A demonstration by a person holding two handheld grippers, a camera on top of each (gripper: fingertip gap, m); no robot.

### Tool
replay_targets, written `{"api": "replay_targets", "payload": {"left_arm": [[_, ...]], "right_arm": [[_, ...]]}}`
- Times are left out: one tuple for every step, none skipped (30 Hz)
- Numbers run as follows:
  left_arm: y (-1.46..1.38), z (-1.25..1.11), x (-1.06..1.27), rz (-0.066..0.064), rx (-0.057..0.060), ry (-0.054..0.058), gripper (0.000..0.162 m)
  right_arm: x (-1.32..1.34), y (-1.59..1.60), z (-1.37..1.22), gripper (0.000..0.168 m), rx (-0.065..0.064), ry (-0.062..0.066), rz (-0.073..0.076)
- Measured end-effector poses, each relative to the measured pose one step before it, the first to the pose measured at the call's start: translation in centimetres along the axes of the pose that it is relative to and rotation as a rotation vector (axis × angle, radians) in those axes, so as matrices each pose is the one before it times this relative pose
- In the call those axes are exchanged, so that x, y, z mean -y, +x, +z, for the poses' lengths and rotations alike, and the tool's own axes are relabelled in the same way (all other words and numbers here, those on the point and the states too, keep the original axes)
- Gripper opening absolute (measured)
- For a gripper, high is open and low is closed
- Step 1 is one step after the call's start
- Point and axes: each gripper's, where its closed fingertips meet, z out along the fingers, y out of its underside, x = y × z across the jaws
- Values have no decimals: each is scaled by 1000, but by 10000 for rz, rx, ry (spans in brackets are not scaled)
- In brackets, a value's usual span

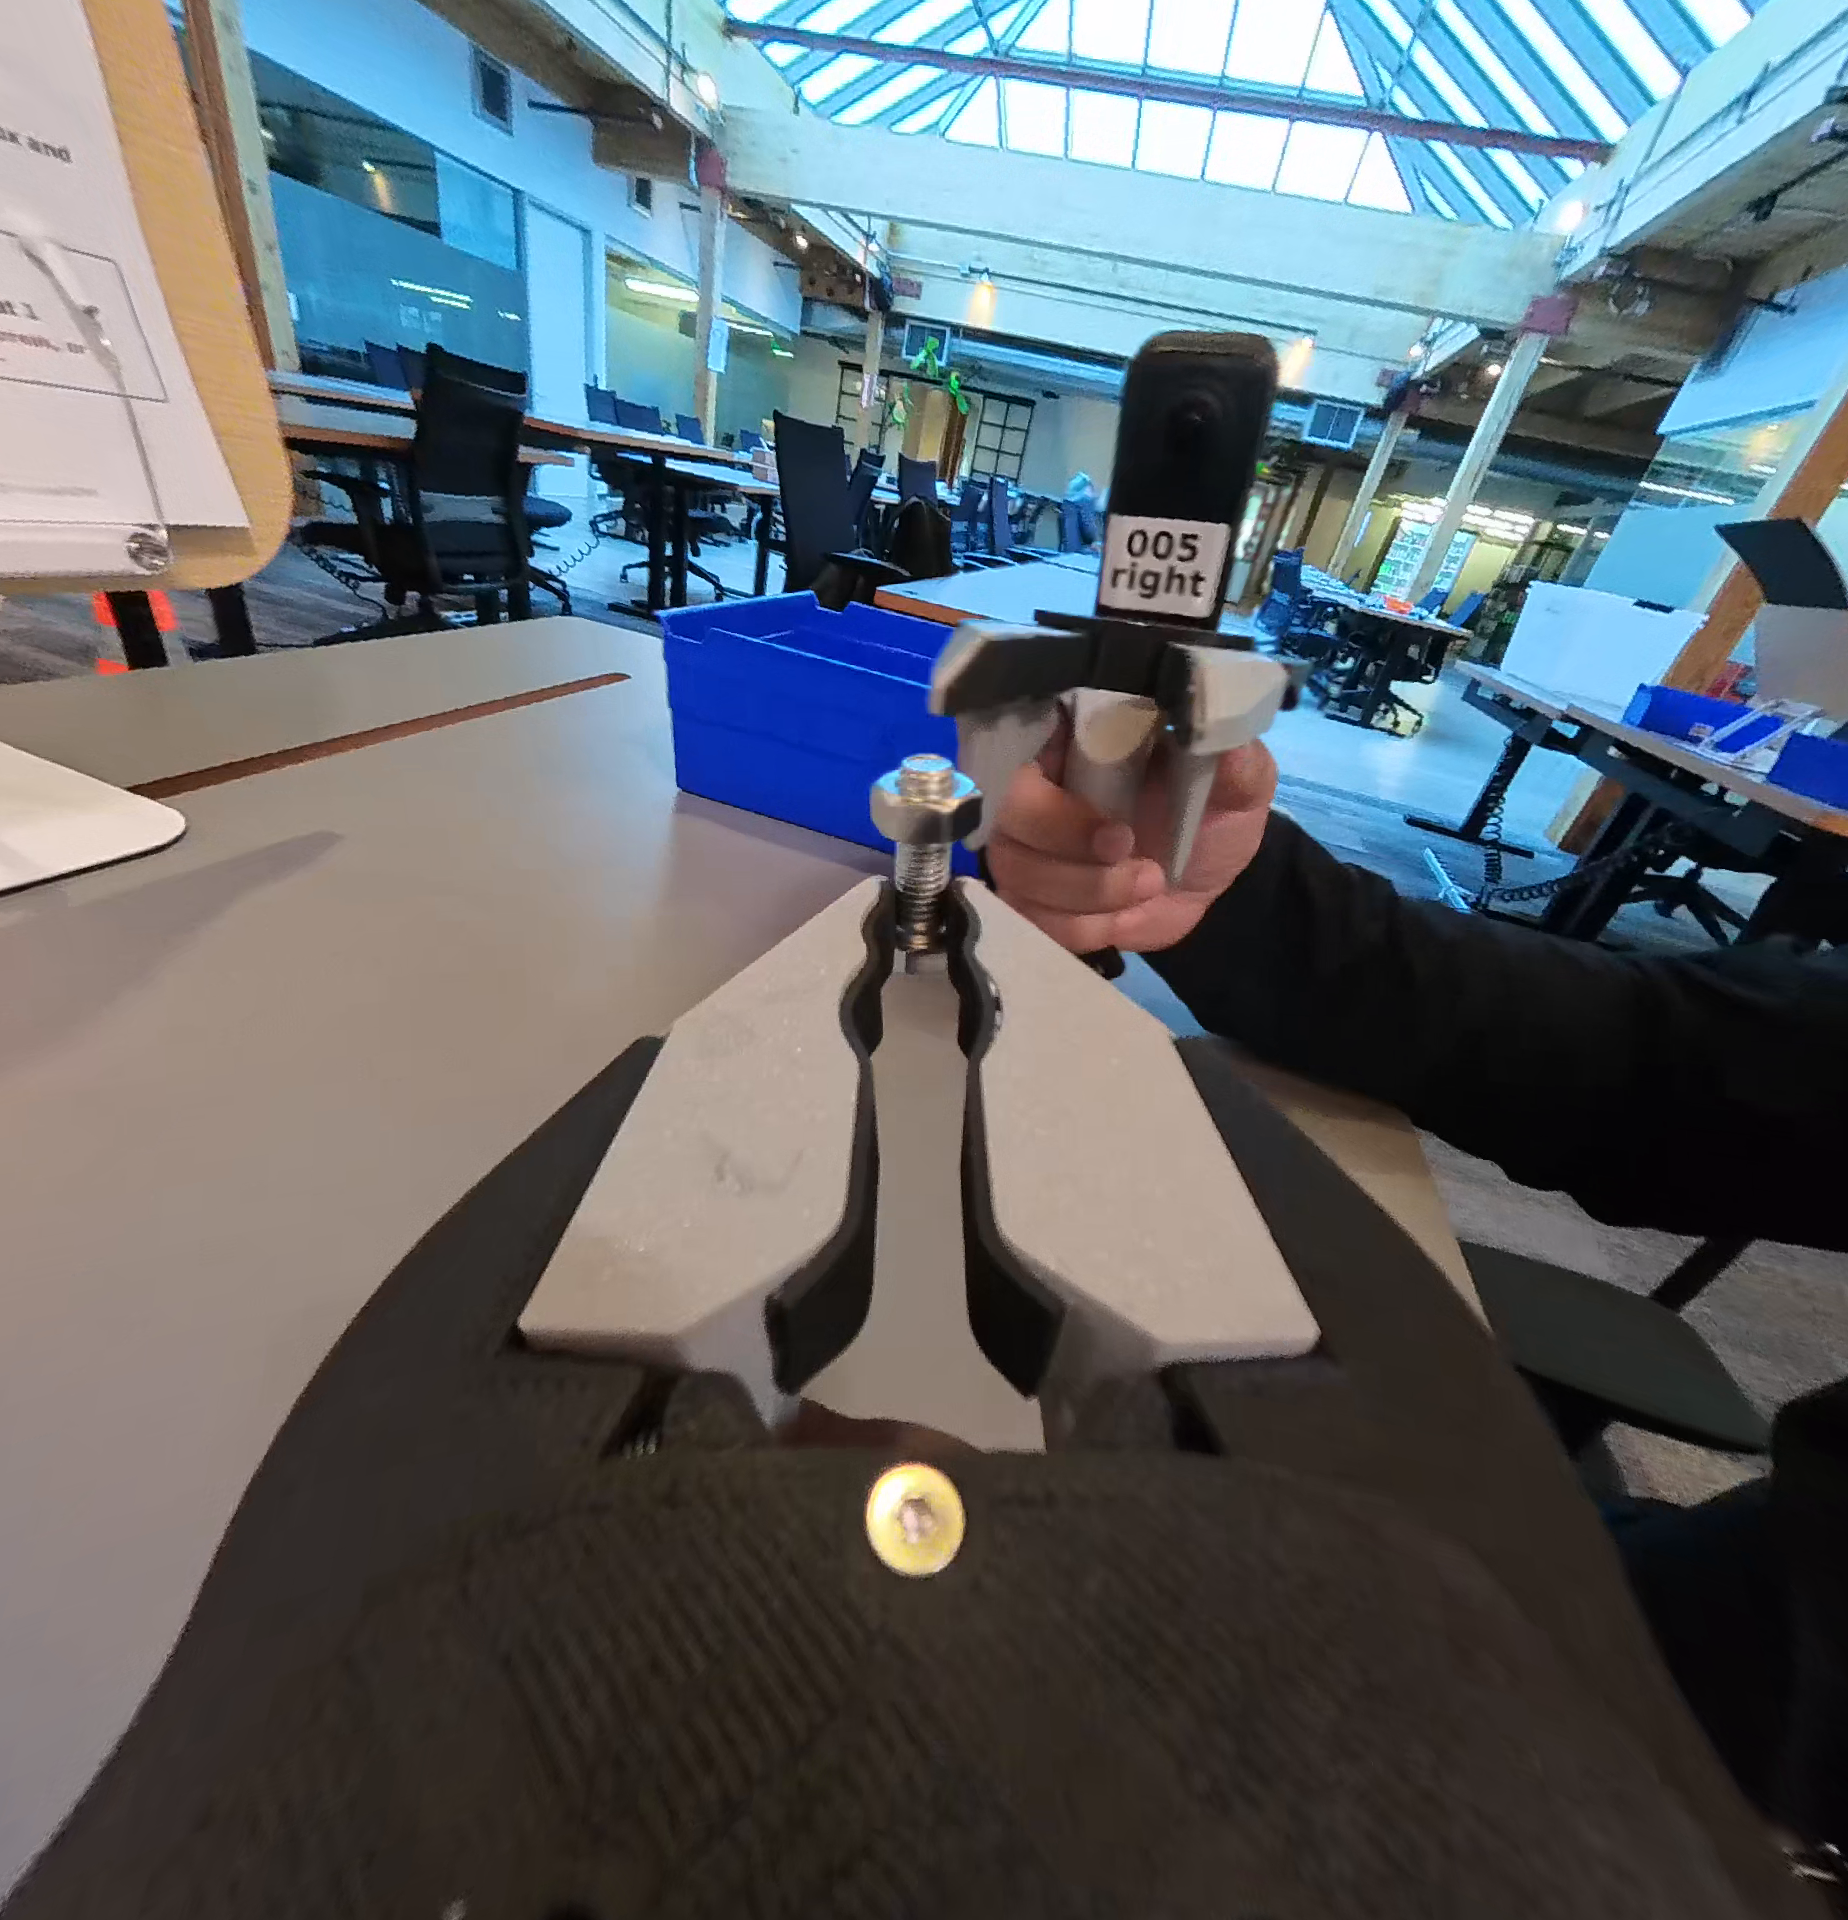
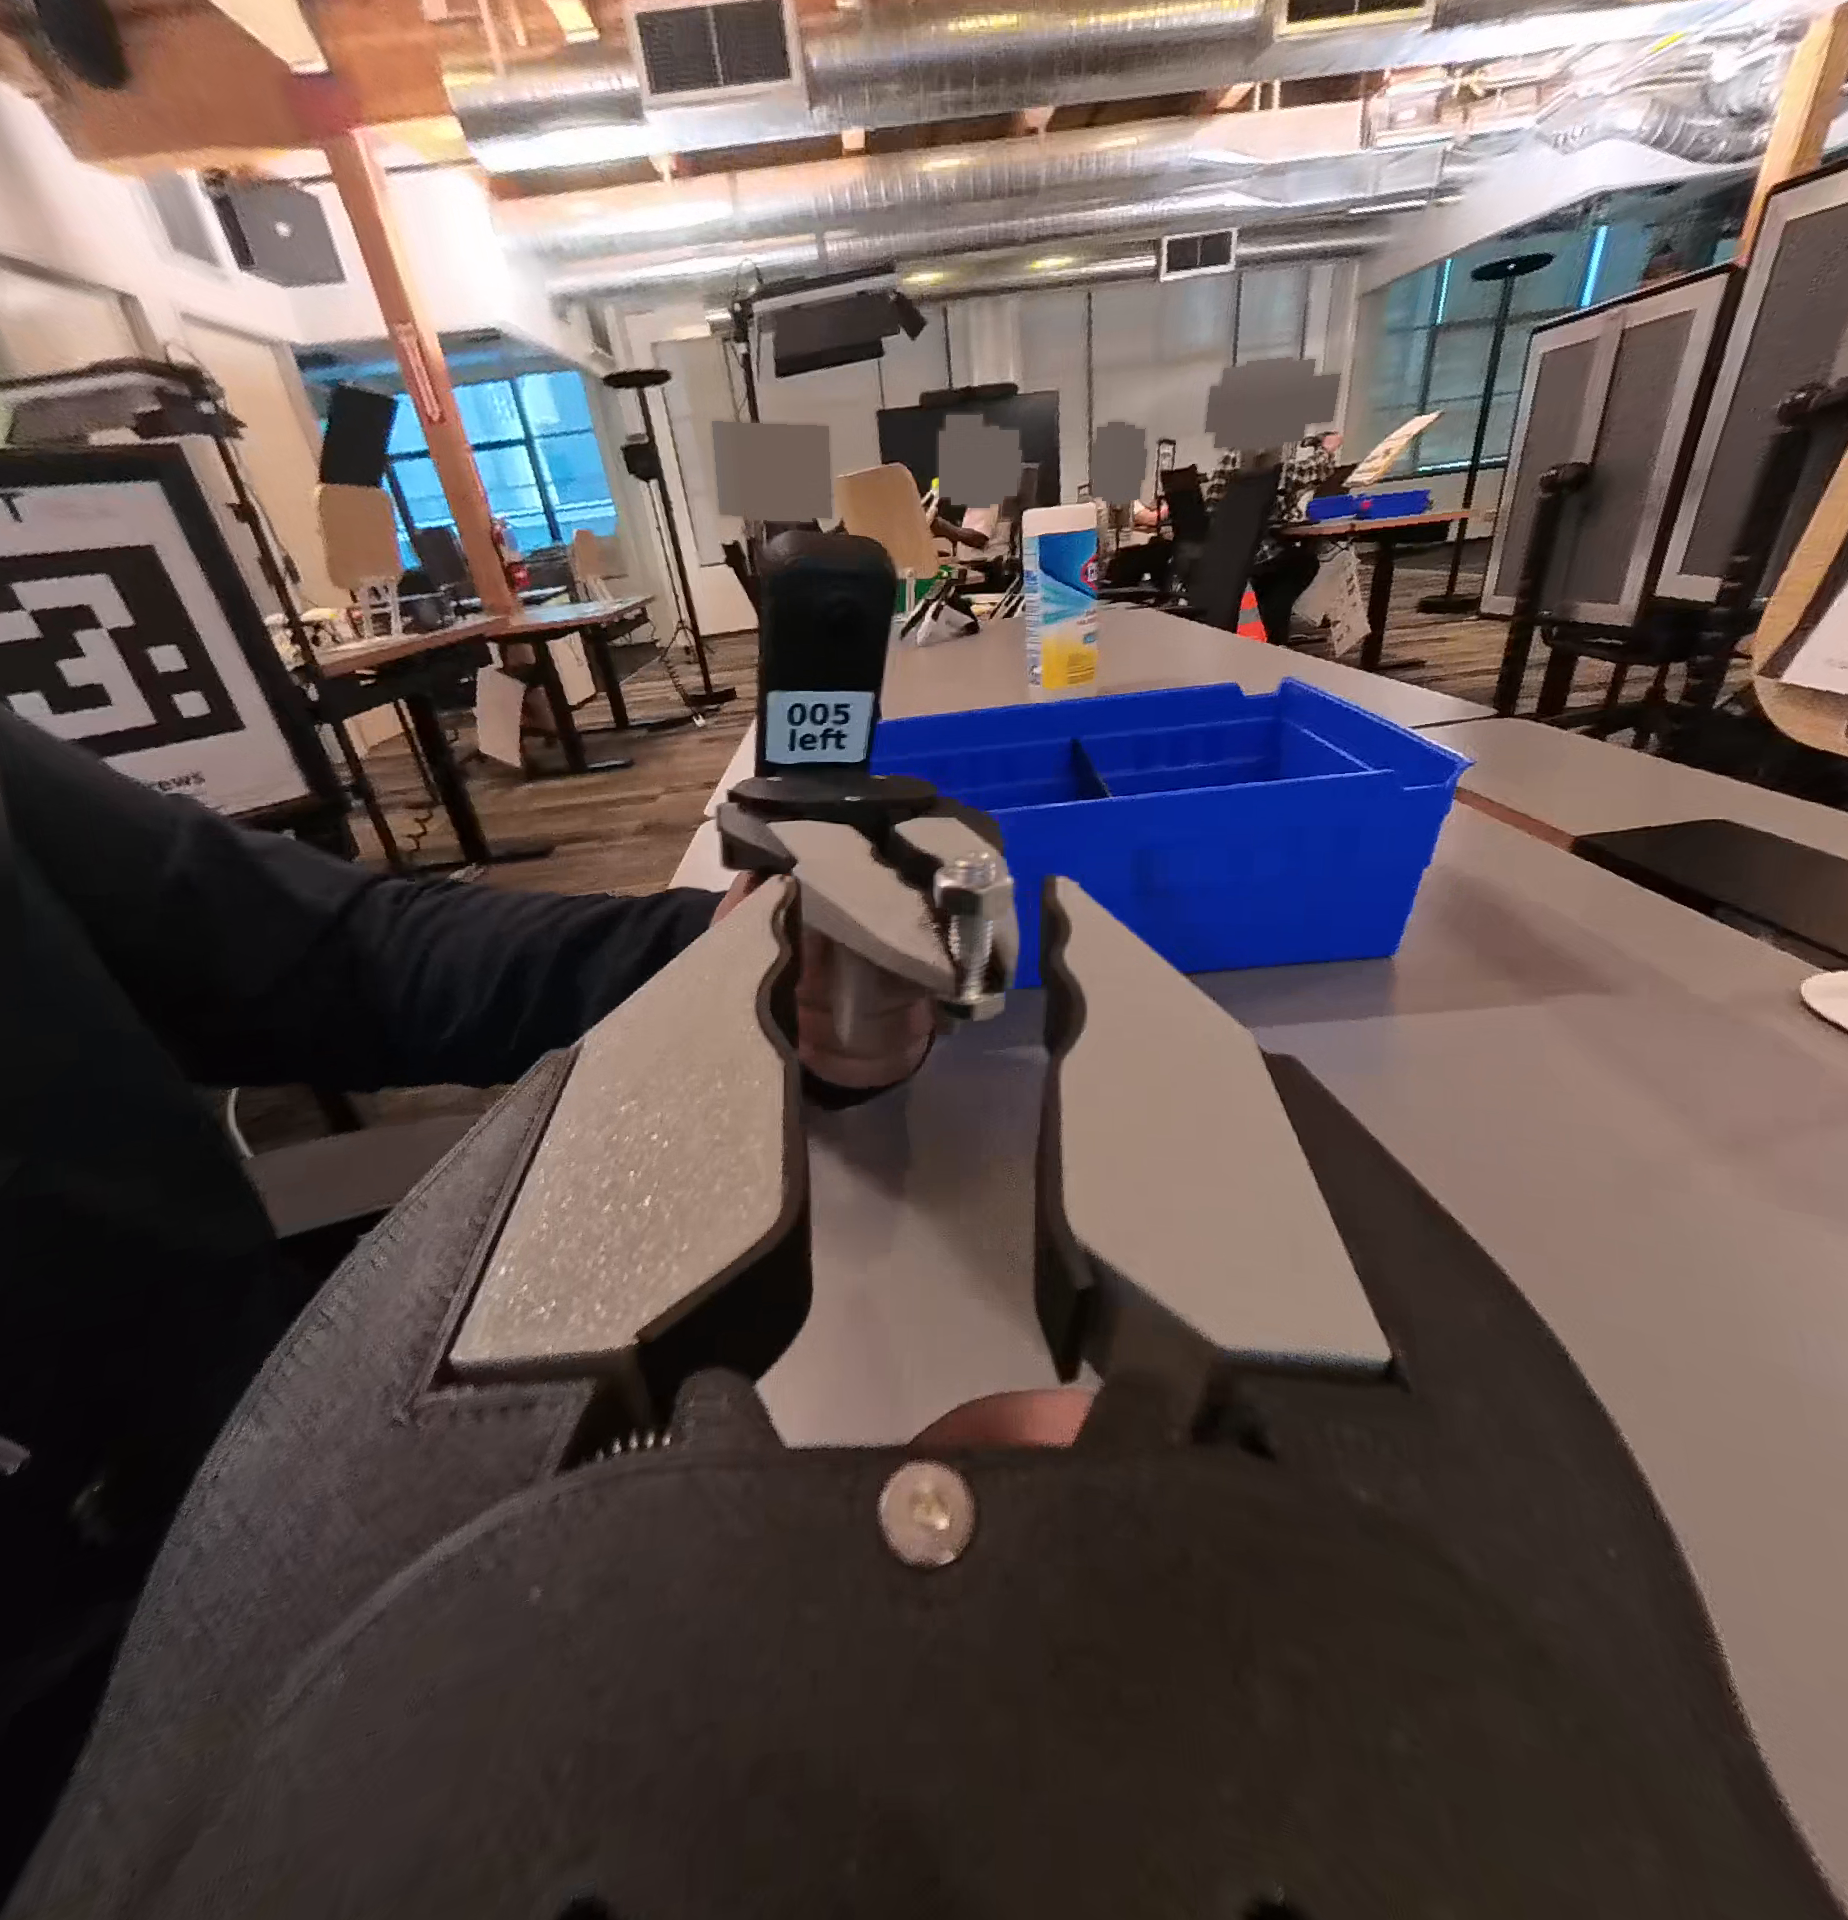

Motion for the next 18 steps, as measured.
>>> {"api": "replay_targets", "payload": {"left_arm": [[303, 203, -177, 14, -107, -81, 7], [316, 272, -234, 31, -87, -92, 7], [374, 307, -267, 55, -129, -122, 7], [325, 277, -249, 89, -90, -103, 7], [193, 232, -225, 70, -39, -99, 7], [104, 159, -218, 23, -31, -103, 7], [-98, 50, -110, 17, 56, -44, 7], [-293, -85, 17, 47, 147, 7, 7], [-305, -198, 124, 44, 127, 44, 7], [-283, -281, 295, 10, 104, 142, 7], [-436, -334, 443, -98, 194, 234, 7], [-582, -363, 434, -243, 189, 217, 7], [-319, -320, 338, -326, -38, 139, 7], [-135, -173, 107, -100, -19, 3, 7], [112, -51, 44, -26, -99, 7, 7], [117, 72, -52, 53, -14, -4, 7], [174, 205, -238, 96, -17, -109, 7], [258, 258, -315, 89, -57, -147, 7]], "right_arm": [[-142, 158, 291, 43, -92, -29, 28], [-326, 167, 390, 44, -122, -120, -11], [-453, 40, 450, 46, -61, -192, -23], [-451, -139, 470, 46, 54, -198, 7], [-385, -254, 409, 47, 128, -169, 32], [-274, -330, 288, 46, 175, -124, 37], [-175, -330, 116, 47, 187, -102, 47], [-33, -144, -102, 48, 95, -63, 67], [151, -5, -358, 50, 22, 18, 75], [349, -163, -599, 40, 137, 112, 40], [581, -659, -785, 14, 434, 234, -39], [859, -384, -801, 15, 218, 408, -19], [918, 350, -690, 21, -245, 447, -6], [683, 715, -495, 30, -416, 328, -5], [347, 683, -234, 34, -358, 165, 13], [11, 434, 18, 35, -213, 23, 5], [-247, 216, 236, 35, -118, -83, -8], [-488, 147, 409, 36, -111, -189, -23]]}}
